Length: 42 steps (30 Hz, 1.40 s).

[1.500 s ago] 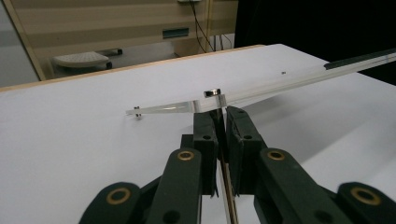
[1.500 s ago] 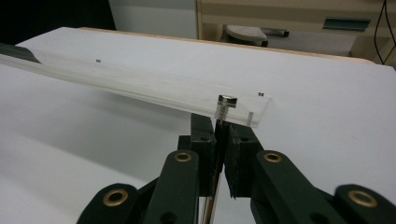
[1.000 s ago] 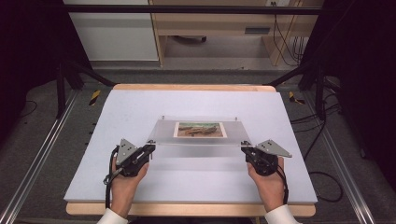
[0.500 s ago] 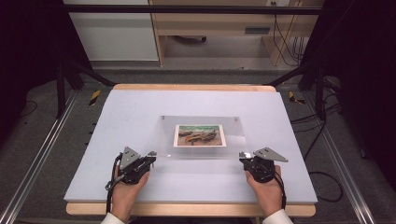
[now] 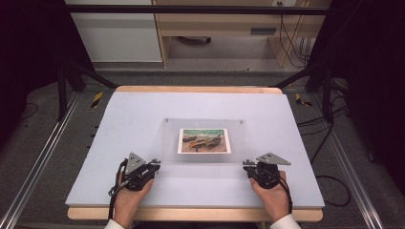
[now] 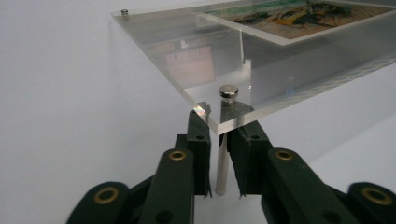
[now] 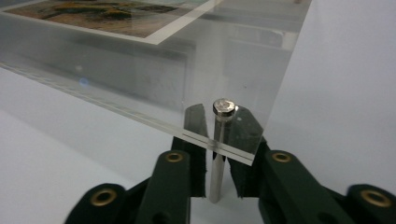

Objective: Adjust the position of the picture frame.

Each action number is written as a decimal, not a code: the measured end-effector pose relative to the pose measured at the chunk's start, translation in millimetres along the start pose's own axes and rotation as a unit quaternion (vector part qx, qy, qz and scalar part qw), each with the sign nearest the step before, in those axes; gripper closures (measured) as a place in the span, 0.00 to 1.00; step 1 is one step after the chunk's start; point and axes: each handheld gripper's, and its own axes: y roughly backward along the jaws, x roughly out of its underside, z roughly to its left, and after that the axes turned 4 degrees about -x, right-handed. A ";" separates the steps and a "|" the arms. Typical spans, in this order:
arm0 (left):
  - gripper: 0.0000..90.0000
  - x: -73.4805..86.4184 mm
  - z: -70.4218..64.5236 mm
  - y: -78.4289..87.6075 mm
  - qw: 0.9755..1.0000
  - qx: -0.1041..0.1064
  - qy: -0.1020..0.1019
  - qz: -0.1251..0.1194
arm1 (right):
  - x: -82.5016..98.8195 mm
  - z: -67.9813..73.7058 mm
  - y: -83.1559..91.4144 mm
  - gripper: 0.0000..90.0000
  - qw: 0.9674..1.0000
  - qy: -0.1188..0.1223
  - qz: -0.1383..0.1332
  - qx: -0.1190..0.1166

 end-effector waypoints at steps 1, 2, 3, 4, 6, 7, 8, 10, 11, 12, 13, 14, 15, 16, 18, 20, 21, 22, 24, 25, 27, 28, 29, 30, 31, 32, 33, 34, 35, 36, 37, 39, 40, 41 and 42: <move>0.82 0.0 0.0 0.0 1.000 0.000 0.000 0.000 | 0.0 0.0 0.0 0.85 1.000 0.000 0.000 0.000; 0.82 0.3 1.8 0.9 1.000 -0.001 0.003 -0.002 | 0.2 -0.3 0.1 0.82 1.000 0.001 0.000 -0.003; 0.76 0.9 4.0 2.7 1.000 -0.003 0.003 -0.001 | 1.6 -0.1 1.6 0.71 1.000 0.004 0.008 -0.004; 0.72 1.2 5.0 3.5 1.000 -0.001 0.005 0.000 | 3.0 -0.2 2.5 0.66 1.000 0.007 0.015 -0.008; 0.62 2.2 7.2 5.1 1.000 0.006 0.011 0.010 | 5.8 0.5 5.7 0.56 1.000 0.007 0.024 -0.010; 0.59 2.2 7.2 5.1 1.000 0.006 0.011 0.010 | 5.8 0.5 5.7 0.56 1.000 0.007 0.024 -0.010; 0.59 2.8 7.9 6.9 1.000 0.007 0.015 0.008 | 7.3 0.4 7.1 0.51 0.999 0.014 0.029 -0.010; 0.48 2.6 9.5 10.3 1.000 0.014 0.020 0.009 | 10.9 1.5 12.2 0.40 0.999 0.020 0.037 -0.010; 0.44 2.8 11.4 12.6 0.999 0.023 0.023 0.013 | 11.6 1.5 13.8 0.37 0.999 0.025 0.038 -0.009; 0.41 2.9 12.9 13.7 0.999 0.028 0.023 0.017 | 12.2 1.8 15.3 0.34 0.999 0.025 0.037 -0.007; 0.37 2.9 12.9 13.7 0.999 0.028 0.023 0.017 | 12.2 1.8 15.3 0.34 0.999 0.025 0.037 -0.007; 0.37 2.9 14.4 15.0 0.999 0.030 0.026 0.017 | 12.2 1.3 17.0 0.30 0.999 0.025 0.036 -0.007; 0.34 2.6 15.6 16.3 0.999 0.029 0.028 0.016 | 12.0 0.4 18.8 0.27 0.999 0.028 0.030 -0.005; 0.30 1.1 18.0 18.3 0.999 0.033 0.031 0.013 | 11.2 -0.5 21.0 0.24 0.999 0.025 0.026 -0.004; 0.26 -1.3 20.5 21.2 0.999 0.035 0.034 0.007 | 10.2 -1.1 23.8 0.22 1.000 0.020 0.021 -0.008; 0.24 -3.0 22.1 22.6 0.999 0.041 0.034 0.003 | 9.6 -1.3 25.5 0.21 1.000 0.020 0.016 -0.010; 0.19 -4.0 22.8 23.2 0.999 0.043 0.032 0.002 | 8.3 -1.9 28.7 0.17 1.000 0.020 0.009 -0.017; 0.18 -6.3 24.3 25.0 0.999 0.041 0.026 -0.006 | 7.7 -2.3 29.9 0.17 1.000 0.019 0.006 -0.020; 0.14 -7.3 25.1 25.5 0.999 0.041 0.023 -0.009 | 7.1 -2.6 30.8 0.16 1.000 0.019 0.002 -0.019; 0.14 -7.9 25.9 25.6 0.999 0.045 0.021 -0.013 | 6.3 -3.1 31.6 0.16 1.000 0.020 -0.003 -0.020; 0.11 -8.6 27.5 24.4 0.998 0.054 0.021 -0.020 | 4.3 -3.9 32.9 0.15 0.999 0.021 -0.014 -0.023; 0.10 -8.9 27.8 22.9 0.998 0.056 0.018 -0.025 | 2.4 -5.1 33.5 0.15 0.999 0.024 -0.020 -0.024; 0.10 -8.9 27.8 22.9 0.998 0.056 0.018 -0.025 | 2.4 -5.1 33.5 0.15 0.999 0.024 -0.020 -0.024; 0.10 -9.8 27.6 21.0 0.998 0.057 0.018 -0.026 | -0.8 -6.4 34.0 0.16 0.999 0.025 -0.029 -0.025; 0.10 -10.0 27.2 20.2 0.998 0.057 0.018 -0.026 | -2.0 -6.9 34.4 0.16 0.999 0.026 -0.032 -0.024; 0.10 -10.3 26.7 19.5 0.998 0.058 0.018 -0.025 | -3.3 -7.8 34.9 0.16 0.999 0.025 -0.037 -0.021; 0.10 -10.3 26.7 19.5 0.998 0.058 0.018 -0.025 | -3.3 -7.8 34.9 0.16 0.999 0.025 -0.037 -0.021; 0.10 -10.8 25.1 18.5 0.998 0.062 0.014 -0.022 | -6.3 -10.4 35.8 0.17 0.999 0.020 -0.035 -0.022; 0.10 -10.8 25.1 18.5 0.998 0.062 0.014 -0.022 | -7.7 -12.0 36.0 0.18 0.999 0.013 -0.036 -0.022; 0.10 -12.0 23.1 19.1 0.998 0.061 0.012 -0.020 | -9.3 -13.3 36.1 0.19 0.999 0.008 -0.041 -0.021; 0.10 -12.0 23.1 19.1 0.998 0.061 0.012 -0.020 | -9.3 -13.3 36.1 0.19 0.999 0.008 -0.041 -0.021; 0.10 -16.1 21.0 20.6 0.998 0.063 0.005 -0.015 | -14.1 -15.8 36.3 0.19 0.999 0.007 -0.042 -0.019; 0.10 -22.7 20.8 20.3 0.998 0.068 -0.004 -0.012 | -19.4 -16.7 35.6 0.19 0.999 0.012 -0.041 -0.017; 0.10 -22.7 20.8 20.3 0.998 0.068 -0.004 -0.012 | -19.4 -16.7 35.6 0.19 0.999 0.012 -0.041 -0.017; 0.11 -32.3 22.1 16.2 0.997 0.070 -0.012 0.001 | -28.3 -19.1 33.3 0.20 0.999 0.012 -0.040 -0.018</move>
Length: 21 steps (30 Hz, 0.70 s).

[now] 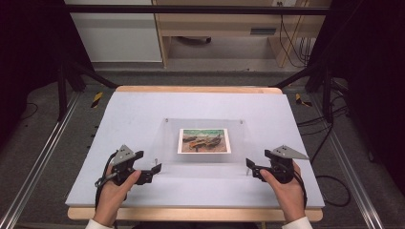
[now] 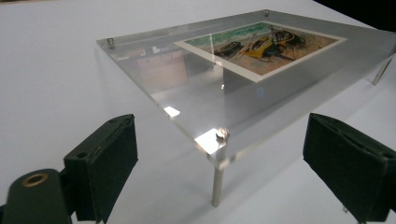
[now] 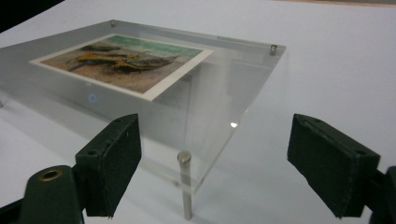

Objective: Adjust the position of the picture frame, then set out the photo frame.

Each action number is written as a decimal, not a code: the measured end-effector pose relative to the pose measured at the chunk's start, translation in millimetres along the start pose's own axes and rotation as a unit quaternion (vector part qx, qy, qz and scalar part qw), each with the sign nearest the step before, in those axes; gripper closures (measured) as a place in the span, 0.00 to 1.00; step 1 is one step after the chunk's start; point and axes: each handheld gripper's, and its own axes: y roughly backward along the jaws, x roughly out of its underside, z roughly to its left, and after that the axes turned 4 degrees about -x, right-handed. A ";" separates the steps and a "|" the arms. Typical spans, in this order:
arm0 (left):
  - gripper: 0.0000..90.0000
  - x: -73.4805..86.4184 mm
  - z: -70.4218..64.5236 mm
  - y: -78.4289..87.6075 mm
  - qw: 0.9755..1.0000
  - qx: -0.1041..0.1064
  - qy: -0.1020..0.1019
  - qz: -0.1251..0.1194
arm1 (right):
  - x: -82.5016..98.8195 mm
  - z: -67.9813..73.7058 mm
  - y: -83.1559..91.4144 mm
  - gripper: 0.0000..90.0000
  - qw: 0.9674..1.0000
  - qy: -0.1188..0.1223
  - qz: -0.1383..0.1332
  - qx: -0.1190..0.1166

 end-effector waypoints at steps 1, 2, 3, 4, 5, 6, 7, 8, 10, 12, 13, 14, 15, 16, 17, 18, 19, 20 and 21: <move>0.11 0.0 0.0 0.0 1.000 0.000 0.000 0.000 | 0.0 0.0 0.0 0.20 1.000 0.000 0.000 0.000; 0.11 -4.7 1.1 -3.6 1.000 0.000 -0.001 0.011 | -7.1 -3.7 -3.7 0.20 1.000 -0.001 0.006 -0.004; 0.11 -9.0 2.1 -7.0 1.000 0.002 -0.007 0.017 | -7.1 -3.7 -3.7 0.20 1.000 -0.001 0.006 -0.004; 0.11 -15.5 5.1 -13.5 0.999 -0.002 -0.019 0.028 | -14.4 -9.7 -10.4 0.21 1.000 -0.005 0.016 -0.012; 0.11 -17.4 7.3 -15.9 0.999 0.002 -0.016 0.029 | -17.3 -12.9 -13.0 0.22 1.000 -0.003 0.017 -0.013; 0.10 -17.7 9.0 -18.1 1.000 0.009 -0.008 0.026 | -19.5 -15.8 -15.0 0.24 1.000 -0.004 0.018 -0.014; 0.10 -16.9 10.1 -19.7 1.000 0.013 -0.001 0.022 | -20.7 -18.8 -16.5 0.24 1.000 -0.006 0.016 -0.018; 0.10 -15.0 10.9 -21.2 1.000 0.009 0.004 0.016 | -20.5 -21.1 -17.8 0.25 0.999 -0.014 0.014 -0.025; 0.10 -11.7 10.4 -24.9 1.000 0.010 0.004 0.028 | -17.1 -24.4 -20.7 0.26 0.999 -0.023 0.018 -0.037; 0.10 -8.5 8.9 -25.8 1.000 0.010 0.013 0.022 | -13.6 -25.9 -21.9 0.27 0.998 -0.030 0.022 -0.042; 0.10 -8.5 8.9 -25.8 1.000 0.010 0.013 0.022 | -12.0 -26.5 -22.4 0.27 0.998 -0.034 0.023 -0.045; 0.10 -7.5 7.6 -26.3 1.000 0.015 0.018 0.020 | -10.6 -26.5 -22.7 0.27 0.998 -0.039 0.026 -0.046; 0.10 -7.5 7.6 -26.3 1.000 0.015 0.018 0.020 | -9.8 -26.6 -23.3 0.27 0.998 -0.039 0.028 -0.049; 0.11 -7.9 6.3 -26.2 1.000 0.011 0.015 0.017 | -9.4 -26.1 -23.8 0.27 0.997 -0.041 0.029 -0.052; 0.11 -7.9 5.7 -26.5 1.000 0.012 0.020 0.016 | -9.1 -25.6 -24.2 0.27 0.997 -0.043 0.031 -0.054; 0.12 -7.6 5.1 -27.3 0.999 0.018 0.026 0.016 | -9.0 -24.7 -24.9 0.27 0.997 -0.047 0.031 -0.057; 0.12 -7.6 5.1 -27.3 0.999 0.018 0.026 0.016 | -9.0 -24.7 -24.9 0.27 0.997 -0.047 0.031 -0.057; 0.12 -6.0 3.0 -30.2 0.999 0.025 0.035 0.016 | -9.3 -22.8 -26.9 0.27 0.996 -0.049 0.036 -0.062; 0.12 -6.0 3.0 -30.2 0.999 0.025 0.035 0.016 | -9.3 -22.8 -26.9 0.27 0.996 -0.049 0.036 -0.062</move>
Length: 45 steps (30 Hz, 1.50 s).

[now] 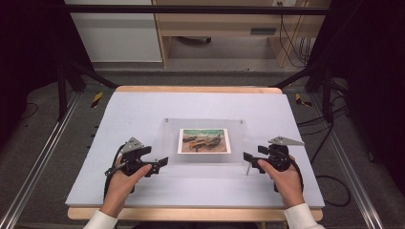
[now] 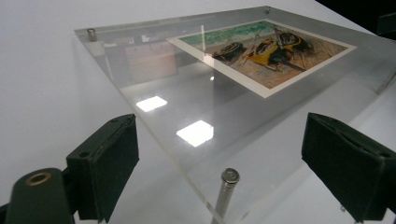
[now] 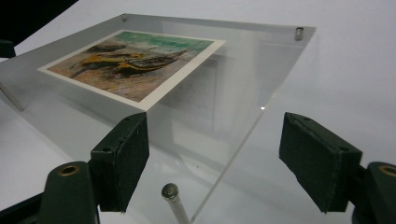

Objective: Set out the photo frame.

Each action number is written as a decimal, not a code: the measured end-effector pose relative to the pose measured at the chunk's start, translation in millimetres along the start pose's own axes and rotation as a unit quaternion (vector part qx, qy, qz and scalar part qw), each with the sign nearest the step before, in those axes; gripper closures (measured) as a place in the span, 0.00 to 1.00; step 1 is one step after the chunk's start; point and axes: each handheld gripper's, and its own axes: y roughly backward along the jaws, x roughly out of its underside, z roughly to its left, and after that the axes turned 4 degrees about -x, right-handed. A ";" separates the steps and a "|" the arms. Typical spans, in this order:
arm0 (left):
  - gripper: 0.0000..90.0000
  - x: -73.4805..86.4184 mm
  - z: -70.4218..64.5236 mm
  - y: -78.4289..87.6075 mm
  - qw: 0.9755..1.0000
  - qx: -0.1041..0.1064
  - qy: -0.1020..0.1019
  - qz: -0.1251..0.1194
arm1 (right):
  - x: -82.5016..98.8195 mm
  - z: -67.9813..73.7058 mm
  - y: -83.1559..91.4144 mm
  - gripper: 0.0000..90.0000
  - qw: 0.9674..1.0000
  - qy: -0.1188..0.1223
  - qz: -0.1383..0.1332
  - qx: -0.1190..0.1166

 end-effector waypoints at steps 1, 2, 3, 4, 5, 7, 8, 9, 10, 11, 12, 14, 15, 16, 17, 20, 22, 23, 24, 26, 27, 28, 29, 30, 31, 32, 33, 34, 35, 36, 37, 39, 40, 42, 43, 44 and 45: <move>0.12 1.0 -0.9 -2.5 1.000 0.009 0.010 -0.001 | -0.3 1.0 -3.0 0.28 1.000 -0.004 0.004 -0.004; 0.12 1.0 -0.9 -2.5 1.000 0.009 0.010 -0.001 | -0.3 1.0 -3.0 0.28 1.000 -0.004 0.004 -0.004; 0.12 1.4 -1.1 -4.2 1.000 0.015 0.017 -0.001 | 0.1 1.5 -6.2 0.28 1.000 -0.007 0.010 -0.009; 0.12 1.4 -1.1 -4.2 1.000 0.015 0.017 -0.001 | 0.1 1.5 -6.2 0.28 1.000 -0.007 0.010 -0.009; 0.12 2.3 -0.3 -5.4 0.999 0.016 0.027 0.000 | 1.1 2.3 -8.4 0.29 1.000 -0.008 0.014 -0.014; 0.12 2.4 1.3 -6.2 0.999 0.020 0.037 0.002 | 1.4 2.6 -9.1 0.29 1.000 -0.009 0.016 -0.015; 0.12 2.4 2.1 -6.2 0.999 0.020 0.042 0.003 | 2.0 2.4 -10.5 0.29 1.000 -0.014 0.015 -0.018; 0.12 2.6 3.1 -6.9 0.999 0.025 0.046 0.005 | 1.9 1.9 -11.0 0.29 1.000 -0.017 0.016 -0.020; 0.12 2.8 4.7 -7.5 0.998 0.029 0.056 0.008 | 1.7 0.8 -12.1 0.29 0.999 -0.020 0.017 -0.026; 0.12 2.8 5.6 -7.7 0.998 0.031 0.058 0.009 | 1.8 0.1 -12.8 0.29 0.999 -0.024 0.017 -0.029; 0.12 2.8 5.6 -7.7 0.998 0.031 0.058 0.009 | 1.8 0.1 -12.8 0.29 0.999 -0.024 0.017 -0.029; 0.12 3.3 8.0 -9.6 0.997 0.036 0.071 0.012 | 2.6 -2.2 -15.6 0.28 0.998 -0.041 0.018 -0.040; 0.12 3.4 8.5 -9.9 0.997 0.037 0.073 0.013 | 2.7 -1.9 -15.6 0.28 0.998 -0.049 0.019 -0.040; 0.12 3.4 8.5 -9.9 0.997 0.037 0.073 0.013 | 2.8 -2.2 -15.6 0.28 0.998 -0.048 0.018 -0.041; 0.12 3.3 9.4 -10.6 0.996 0.040 0.079 0.016 | 3.1 -2.3 -15.5 0.28 0.998 -0.050 0.018 -0.041; 0.12 3.2 11.4 -11.3 0.996 0.045 0.080 0.020 | 3.3 -3.3 -15.9 0.27 0.997 -0.059 0.021 -0.046; 0.12 3.1 13.6 -12.8 0.994 0.050 0.090 0.023 | 3.0 -4.6 -17.0 0.27 0.997 -0.063 0.021 -0.049; 0.12 3.1 13.6 -12.8 0.994 0.050 0.090 0.023 | 3.0 -4.6 -17.0 0.27 0.997 -0.063 0.021 -0.049; 0.12 3.5 14.4 -13.7 0.993 0.057 0.096 0.025 | 2.8 -4.9 -17.7 0.27 0.996 -0.069 0.023 -0.049; 0.12 3.8 13.6 -16.6 0.992 0.069 0.102 0.028 | 2.9 -5.1 -17.7 0.27 0.996 -0.072 0.024 -0.050; 0.12 3.5 13.3 -17.1 0.992 0.068 0.103 0.029 | 3.0 -5.0 -17.5 0.27 0.996 -0.074 0.025 -0.050; 0.12 3.5 13.3 -17.1 0.992 0.068 0.103 0.029 | 3.0 -4.6 -17.1 0.27 0.996 -0.073 0.025 -0.050; 0.12 3.5 13.3 -17.5 0.992 0.069 0.104 0.029 | 3.0 -4.4 -16.9 0.27 0.996 -0.073 0.026 -0.049; 0.12 3.5 13.3 -17.5 0.992 0.069 0.104 0.029 | 3.0 -4.4 -16.9 0.27 0.996 -0.073 0.026 -0.049; 0.12 3.7 13.7 -17.7 0.992 0.071 0.104 0.028 | 2.8 -4.2 -16.7 0.27 0.996 -0.075 0.027 -0.050; 0.12 3.7 13.7 -17.7 0.992 0.071 0.104 0.028 | 2.8 -4.2 -16.7 0.27 0.996 -0.075 0.027 -0.050; 0.12 3.7 13.7 -17.8 0.992 0.071 0.104 0.028 | 2.9 -4.2 -16.5 0.27 0.995 -0.076 0.028 -0.050; 0.12 3.8 13.8 -17.8 0.992 0.071 0.104 0.028 | 2.9 -4.2 -16.5 0.27 0.995 -0.076 0.028 -0.050; 0.12 3.8 13.8 -17.8 0.992 0.071 0.104 0.028 | 3.1 -4.1 -16.4 0.27 0.995 -0.077 0.028 -0.050; 0.12 3.8 13.8 -17.8 0.992 0.071 0.104 0.028 | 3.3 -3.6 -16.0 0.27 0.995 -0.080 0.028 -0.050; 0.12 3.7 13.8 -17.8 0.992 0.071 0.104 0.028 | 3.6 -3.1 -15.6 0.27 0.995 -0.082 0.028 -0.050; 0.12 3.7 13.8 -17.8 0.992 0.071 0.104 0.028 | 3.9 -2.1 -14.5 0.27 0.995 -0.085 0.031 -0.050; 0.12 3.7 13.8 -17.8 0.992 0.071 0.104 0.028 | 3.9 -2.2 -14.5 0.26 0.995 -0.084 0.030 -0.050; 0.12 3.8 13.8 -17.8 0.992 0.072 0.103 0.028 | 4.3 -1.9 -14.2 0.26 0.995 -0.085 0.031 -0.052; 0.12 3.8 13.8 -17.8 0.992 0.071 0.103 0.028 | 4.5 -1.4 -13.9 0.26 0.994 -0.088 0.032 -0.052; 0.12 3.8 13.8 -17.8 0.992 0.071 0.103 0.028 | 4.5 -1.4 -13.9 0.26 0.994 -0.088 0.032 -0.052; 0.12 3.8 13.7 -17.8 0.992 0.071 0.103 0.028 | 5.5 -1.2 -13.0 0.26 0.994 -0.089 0.031 -0.054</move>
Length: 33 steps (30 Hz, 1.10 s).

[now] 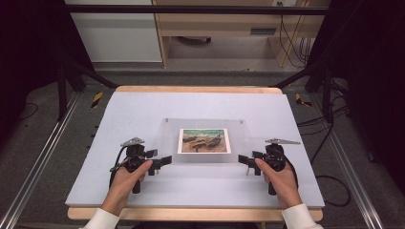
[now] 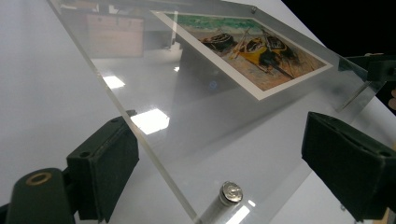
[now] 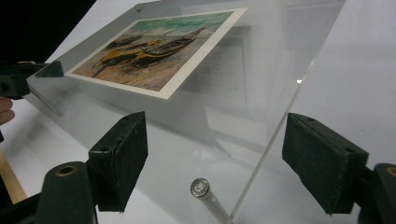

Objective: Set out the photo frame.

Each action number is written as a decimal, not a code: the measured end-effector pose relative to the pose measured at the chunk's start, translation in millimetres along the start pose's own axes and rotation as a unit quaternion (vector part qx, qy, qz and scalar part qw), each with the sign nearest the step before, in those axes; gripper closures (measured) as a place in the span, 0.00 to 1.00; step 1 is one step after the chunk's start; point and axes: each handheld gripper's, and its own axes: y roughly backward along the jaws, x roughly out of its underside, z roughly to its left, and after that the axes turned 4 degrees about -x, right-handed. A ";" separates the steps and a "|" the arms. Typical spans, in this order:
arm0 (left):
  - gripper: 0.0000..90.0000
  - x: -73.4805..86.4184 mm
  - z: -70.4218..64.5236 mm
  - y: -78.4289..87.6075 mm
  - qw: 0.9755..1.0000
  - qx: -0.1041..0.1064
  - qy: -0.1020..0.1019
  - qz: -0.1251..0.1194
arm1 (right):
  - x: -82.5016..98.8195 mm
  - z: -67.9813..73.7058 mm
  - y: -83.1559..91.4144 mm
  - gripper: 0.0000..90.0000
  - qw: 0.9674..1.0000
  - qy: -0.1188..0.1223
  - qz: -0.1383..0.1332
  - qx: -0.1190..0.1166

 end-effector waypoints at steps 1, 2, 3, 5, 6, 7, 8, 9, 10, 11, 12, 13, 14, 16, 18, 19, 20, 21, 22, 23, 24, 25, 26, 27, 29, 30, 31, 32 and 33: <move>0.12 0.0 0.0 0.0 1.000 0.000 0.000 0.000 | 0.0 0.0 0.0 0.26 1.000 0.000 0.000 0.000; 0.12 0.0 0.1 -0.1 1.000 0.000 0.000 0.000 | 0.7 -0.4 0.0 0.26 1.000 -0.008 0.001 -0.005; 0.12 0.0 0.3 -0.2 1.000 0.001 0.000 0.000 | 0.8 -0.5 -0.2 0.25 1.000 -0.009 0.001 -0.006; 0.12 0.0 0.4 -0.2 1.000 0.002 0.000 0.000 | 0.7 -1.0 -0.9 0.26 1.000 -0.009 0.001 -0.009; 0.12 -0.1 0.8 -0.4 1.000 0.003 0.000 0.000 | 0.6 -1.3 -1.7 0.25 1.000 -0.011 0.002 -0.012; 0.12 0.0 1.0 -0.6 1.000 0.005 0.001 0.000 | 0.1 -1.3 -2.9 0.25 1.000 -0.012 0.002 -0.011; 0.12 -0.4 2.1 -1.0 1.000 0.008 -0.001 0.001 | -1.0 -2.2 -4.6 0.25 1.000 -0.012 0.003 -0.013; 0.12 -0.4 2.1 -1.0 1.000 0.008 -0.001 0.001 | -1.0 -2.2 -4.6 0.25 1.000 -0.012 0.003 -0.013; 0.12 -0.5 2.4 -1.3 1.000 0.010 -0.001 0.002 | -1.4 -2.8 -5.1 0.25 1.000 -0.013 0.003 -0.014; 0.12 -0.7 2.5 -1.6 1.000 0.010 -0.001 0.001 | -1.9 -4.0 -5.6 0.25 1.000 -0.010 0.003 -0.015; 0.12 -1.0 2.6 -1.8 1.000 0.010 -0.002 0.002 | -2.1 -4.7 -6.0 0.25 1.000 -0.010 0.002 -0.016; 0.12 -2.0 2.5 -2.0 1.000 0.008 -0.003 0.004 | -2.7 -5.4 -6.4 0.26 1.000 -0.010 0.003 -0.015; 0.12 -2.9 2.4 -1.9 1.000 0.006 -0.003 0.007 | -3.2 -5.7 -6.4 0.26 1.000 -0.010 0.003 -0.015; 0.14 -4.3 2.4 -1.7 1.000 0.002 0.000 0.011 | -3.7 -6.3 -6.2 0.28 1.000 -0.010 0.004 -0.016; 0.15 -5.0 2.4 -1.5 1.000 0.000 0.001 0.013 | -4.0 -6.8 -6.1 0.28 1.000 -0.010 0.003 -0.015; 0.16 -5.5 2.4 -1.3 1.000 -0.001 0.002 0.014 | -4.2 -7.0 -6.6 0.28 1.000 -0.009 0.002 -0.014; 0.16 -6.5 2.3 -0.8 1.000 -0.003 0.004 0.018 | -4.5 -6.9 -6.9 0.29 1.000 -0.010 0.002 -0.013; 0.18 -7.1 2.0 0.1 1.000 -0.006 0.004 0.020 | -5.3 -5.6 -7.6 0.31 1.000 -0.016 -0.003 -0.004; 0.19 -7.4 1.7 0.9 1.000 -0.006 0.002 0.020 | -5.9 -4.8 -8.3 0.31 1.000 -0.015 -0.006 0.001; 0.19 -7.4 1.7 0.9 1.000 -0.006 0.002 0.020 | -5.9 -4.8 -8.3 0.31 1.000 -0.015 -0.006 0.001; 0.20 -8.8 0.3 2.1 1.000 -0.012 -0.005 0.019 | -7.5 -3.6 -8.6 0.33 1.000 -0.009 -0.012 0.009; 0.20 -10.1 -0.8 2.2 1.000 -0.016 -0.011 0.018 | -8.2 -3.1 -8.8 0.34 1.000 -0.009 -0.013 0.010; 0.20 -11.6 -1.6 1.9 0.999 -0.020 -0.018 0.018 | -9.4 -3.2 -9.0 0.35 1.000 -0.004 -0.016 0.013; 0.20 -11.6 -1.6 1.9 0.999 -0.020 -0.018 0.018 | -9.4 -3.2 -9.0 0.35 1.000 -0.004 -0.016 0.013; 0.23 -18.2 -1.4 0.5 0.999 -0.035 -0.037 0.008 | -15.8 -2.6 -10.5 0.38 0.999 0.009 -0.025 0.025; 0.24 -18.2 -1.4 0.5 0.999 -0.035 -0.037 0.008 | -18.4 -2.6 -11.8 0.38 0.999 0.014 -0.029 0.030; 0.24 -20.8 -0.3 -0.4 0.998 -0.043 -0.041 0.003 | -18.4 -2.6 -11.8 0.38 0.999 0.014 -0.029 0.030; 0.26 -25.9 2.8 -3.0 0.998 -0.052 -0.046 -0.004 | -24.2 -2.2 -14.9 0.40 0.999 0.025 -0.032 0.035; 0.27 -25.9 2.8 -3.0 0.998 -0.052 -0.046 -0.004 | -24.2 -2.2 -14.9 0.40 0.999 0.025 -0.032 0.035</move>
